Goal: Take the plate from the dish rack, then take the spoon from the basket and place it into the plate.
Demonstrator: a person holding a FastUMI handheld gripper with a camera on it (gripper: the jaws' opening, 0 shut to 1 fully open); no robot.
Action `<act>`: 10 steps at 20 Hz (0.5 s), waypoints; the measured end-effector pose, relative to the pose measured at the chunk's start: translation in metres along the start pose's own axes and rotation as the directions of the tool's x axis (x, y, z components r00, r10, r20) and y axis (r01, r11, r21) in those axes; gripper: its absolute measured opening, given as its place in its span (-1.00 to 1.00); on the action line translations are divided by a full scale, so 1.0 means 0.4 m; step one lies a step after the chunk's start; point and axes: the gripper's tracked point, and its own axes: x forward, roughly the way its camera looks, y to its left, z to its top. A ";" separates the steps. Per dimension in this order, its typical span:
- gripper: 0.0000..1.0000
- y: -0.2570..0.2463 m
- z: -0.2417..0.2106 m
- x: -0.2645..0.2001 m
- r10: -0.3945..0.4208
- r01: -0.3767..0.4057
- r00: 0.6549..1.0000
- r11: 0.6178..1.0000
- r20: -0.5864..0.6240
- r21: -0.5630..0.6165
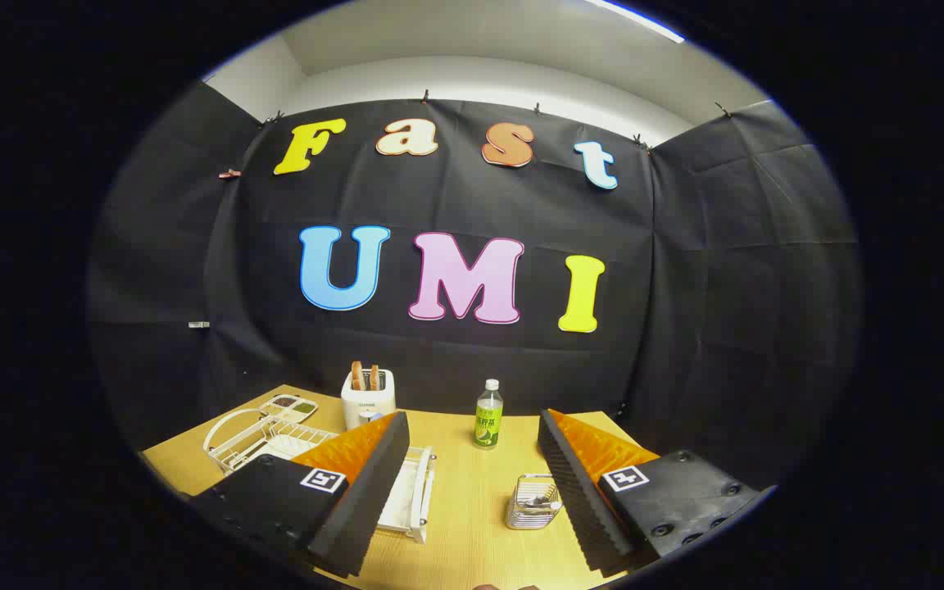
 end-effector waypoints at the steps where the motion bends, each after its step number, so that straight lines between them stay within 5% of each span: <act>1: 0.94 0.001 0.001 0.000 -0.003 0.003 1.000 1.000 -0.001 -0.008; 10: 0.94 0.008 -0.012 -0.004 -0.024 0.025 0.999 1.000 -0.026 0.014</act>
